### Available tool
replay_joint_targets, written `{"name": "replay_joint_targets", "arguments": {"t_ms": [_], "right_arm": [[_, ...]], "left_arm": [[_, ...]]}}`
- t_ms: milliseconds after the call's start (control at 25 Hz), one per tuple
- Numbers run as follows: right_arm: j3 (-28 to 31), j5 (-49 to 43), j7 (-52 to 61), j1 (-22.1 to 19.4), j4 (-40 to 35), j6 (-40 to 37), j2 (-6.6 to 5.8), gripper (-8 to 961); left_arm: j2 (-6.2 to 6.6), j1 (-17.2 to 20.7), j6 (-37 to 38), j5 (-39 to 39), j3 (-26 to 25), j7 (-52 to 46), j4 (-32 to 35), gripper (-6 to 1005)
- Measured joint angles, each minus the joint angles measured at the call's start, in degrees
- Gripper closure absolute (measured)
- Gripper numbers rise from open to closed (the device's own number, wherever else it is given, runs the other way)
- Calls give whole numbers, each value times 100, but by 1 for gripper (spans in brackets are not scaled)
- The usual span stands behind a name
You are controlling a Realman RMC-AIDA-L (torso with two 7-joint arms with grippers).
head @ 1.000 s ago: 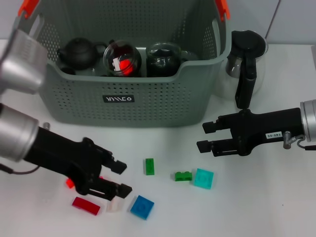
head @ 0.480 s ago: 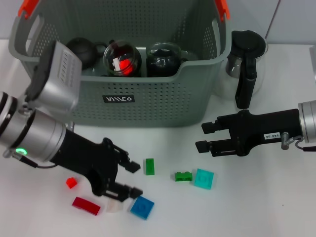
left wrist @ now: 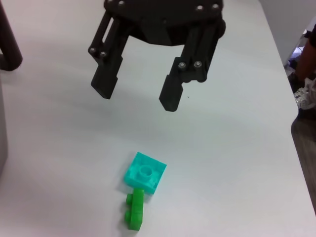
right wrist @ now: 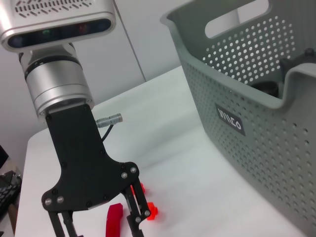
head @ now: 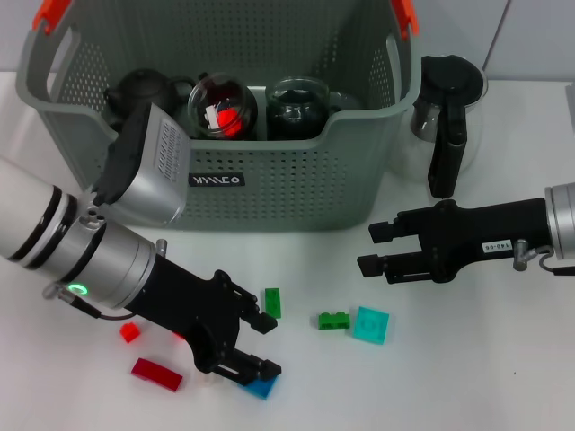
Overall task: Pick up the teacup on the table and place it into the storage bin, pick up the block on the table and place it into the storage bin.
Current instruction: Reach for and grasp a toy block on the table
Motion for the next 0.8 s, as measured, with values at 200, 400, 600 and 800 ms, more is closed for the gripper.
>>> {"name": "replay_joint_targets", "arguments": {"t_ms": [200,400,600,800], "right_arm": [[0,5,57,0,3,13,-22,312],[0,5,57,0,16,94,-23,310],[0,1,57,0,22,111,-30,310],[0,-7,57,0,29,139,-32,310]], "left_arm": [[16,20,-69,6,159,148,29,418],[25,8,-118,36,189,301,30,335],[3,75,-374,118,297,682,-25,186],[-18,119,-688,340,654,692,-101,154]]}}
